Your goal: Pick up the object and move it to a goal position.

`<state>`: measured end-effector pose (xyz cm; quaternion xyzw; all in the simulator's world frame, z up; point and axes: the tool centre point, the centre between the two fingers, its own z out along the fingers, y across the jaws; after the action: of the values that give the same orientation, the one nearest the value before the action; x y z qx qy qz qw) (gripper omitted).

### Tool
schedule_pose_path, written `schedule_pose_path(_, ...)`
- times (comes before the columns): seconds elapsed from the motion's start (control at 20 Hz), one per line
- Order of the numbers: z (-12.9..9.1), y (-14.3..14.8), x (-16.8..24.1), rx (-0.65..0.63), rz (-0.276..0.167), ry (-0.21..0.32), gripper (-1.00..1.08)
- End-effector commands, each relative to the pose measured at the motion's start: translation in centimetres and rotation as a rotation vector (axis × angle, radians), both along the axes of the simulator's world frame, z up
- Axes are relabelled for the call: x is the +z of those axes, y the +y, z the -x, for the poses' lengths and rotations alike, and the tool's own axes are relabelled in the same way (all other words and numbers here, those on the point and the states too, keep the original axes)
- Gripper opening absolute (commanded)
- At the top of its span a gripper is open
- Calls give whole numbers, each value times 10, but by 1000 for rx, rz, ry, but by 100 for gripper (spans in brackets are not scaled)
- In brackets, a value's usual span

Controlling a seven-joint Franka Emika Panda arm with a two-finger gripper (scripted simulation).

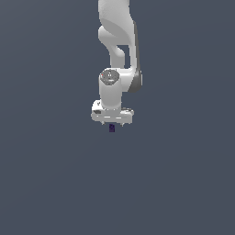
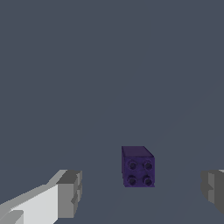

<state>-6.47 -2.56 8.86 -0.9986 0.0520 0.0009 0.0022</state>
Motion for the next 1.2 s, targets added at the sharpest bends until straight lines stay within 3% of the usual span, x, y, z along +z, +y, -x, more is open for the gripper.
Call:
schedule_pose_path(0.0,8,-3,-8,-5,2,-1,100)
schedule_pose_path(0.6,17,-7,-21,-10,4,-1,100)
schedule_pose_path(1.15,18,-7,-63,-10,4,-1,100)
